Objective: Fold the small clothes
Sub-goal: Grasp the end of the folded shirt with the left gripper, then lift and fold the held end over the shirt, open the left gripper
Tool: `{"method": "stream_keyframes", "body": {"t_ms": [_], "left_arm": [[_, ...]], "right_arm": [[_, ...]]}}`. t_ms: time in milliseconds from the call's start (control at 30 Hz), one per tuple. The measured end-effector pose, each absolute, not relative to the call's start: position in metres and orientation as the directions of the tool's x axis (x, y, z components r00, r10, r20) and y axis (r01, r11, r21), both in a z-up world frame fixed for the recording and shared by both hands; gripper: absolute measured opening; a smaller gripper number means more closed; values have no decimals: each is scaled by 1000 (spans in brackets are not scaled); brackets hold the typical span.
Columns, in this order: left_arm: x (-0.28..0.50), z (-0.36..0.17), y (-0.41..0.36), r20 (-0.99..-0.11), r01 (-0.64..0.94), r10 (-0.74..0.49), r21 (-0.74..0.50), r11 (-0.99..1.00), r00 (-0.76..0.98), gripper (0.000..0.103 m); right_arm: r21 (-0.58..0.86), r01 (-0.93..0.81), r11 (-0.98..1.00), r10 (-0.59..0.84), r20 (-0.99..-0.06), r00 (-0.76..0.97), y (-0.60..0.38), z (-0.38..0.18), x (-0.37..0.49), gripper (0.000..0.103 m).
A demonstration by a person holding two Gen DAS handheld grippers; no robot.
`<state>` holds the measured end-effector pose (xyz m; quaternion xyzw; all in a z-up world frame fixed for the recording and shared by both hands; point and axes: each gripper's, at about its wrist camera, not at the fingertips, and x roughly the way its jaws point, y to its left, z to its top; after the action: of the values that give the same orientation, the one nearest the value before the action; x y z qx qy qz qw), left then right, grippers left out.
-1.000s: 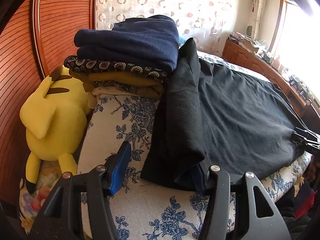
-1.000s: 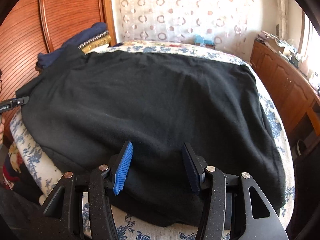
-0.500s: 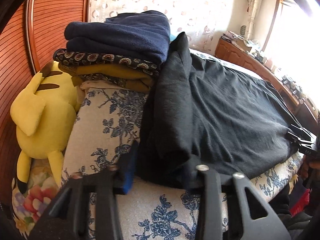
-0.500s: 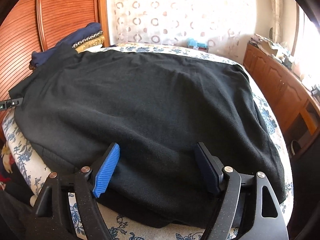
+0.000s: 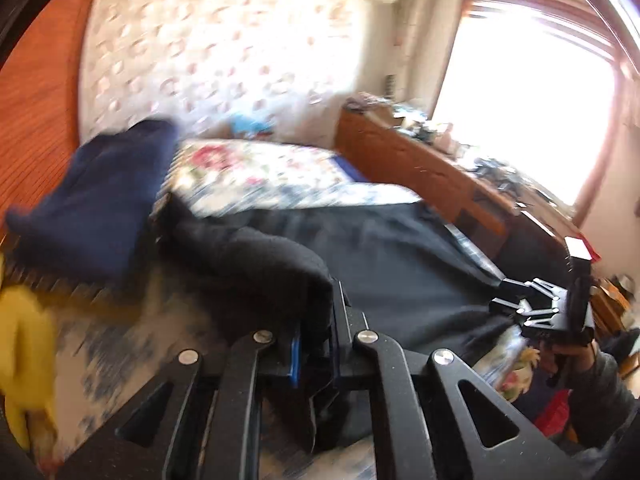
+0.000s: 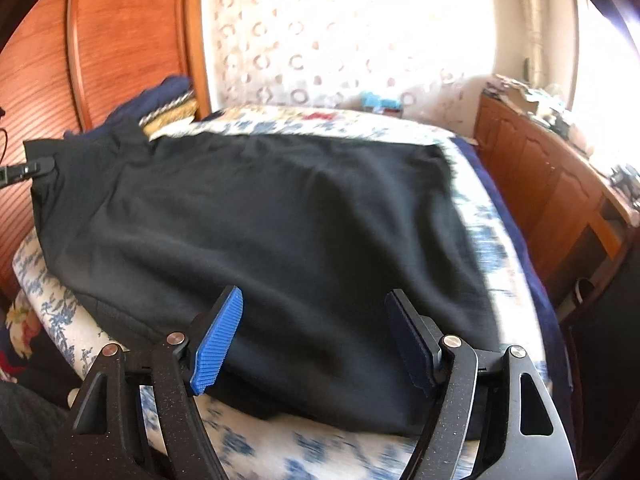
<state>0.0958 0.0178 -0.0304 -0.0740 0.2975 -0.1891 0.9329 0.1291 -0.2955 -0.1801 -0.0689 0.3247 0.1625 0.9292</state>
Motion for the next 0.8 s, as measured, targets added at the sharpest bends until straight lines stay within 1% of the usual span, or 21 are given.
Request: {"method": "stream_keyframes", "body": {"t_ms": [200, 400, 567, 700, 733, 767, 800], "left_arm": [[127, 0, -58, -491, 458, -503, -220, 861, 711, 6], [150, 19, -128, -498, 565, -569, -177, 806, 655, 6], [155, 45, -169, -493, 630, -614, -159, 760, 617, 6], [157, 49, -194, -502, 643, -621, -156, 750, 602, 7], [158, 44, -198, -523, 644, -616, -158, 749, 589, 10], [160, 40, -201, -546, 647, -615, -164, 744, 569, 12], [160, 36, -203, -560, 654, -616, -165, 738, 554, 17]], "right_arm": [[-13, -257, 966, 198, -599, 776, -342, -168, 118, 76], [9, -207, 978, 174, -583, 794, -370, -164, 109, 76], [26, -192, 981, 172, -576, 799, -381, -164, 104, 75], [39, -190, 981, 178, -570, 802, -387, -164, 104, 75], [43, -190, 981, 180, -570, 801, -388, -164, 104, 75], [47, -190, 981, 182, -571, 801, -388, -165, 104, 75], [48, -190, 981, 183, -571, 800, -389, -165, 103, 75]]}}
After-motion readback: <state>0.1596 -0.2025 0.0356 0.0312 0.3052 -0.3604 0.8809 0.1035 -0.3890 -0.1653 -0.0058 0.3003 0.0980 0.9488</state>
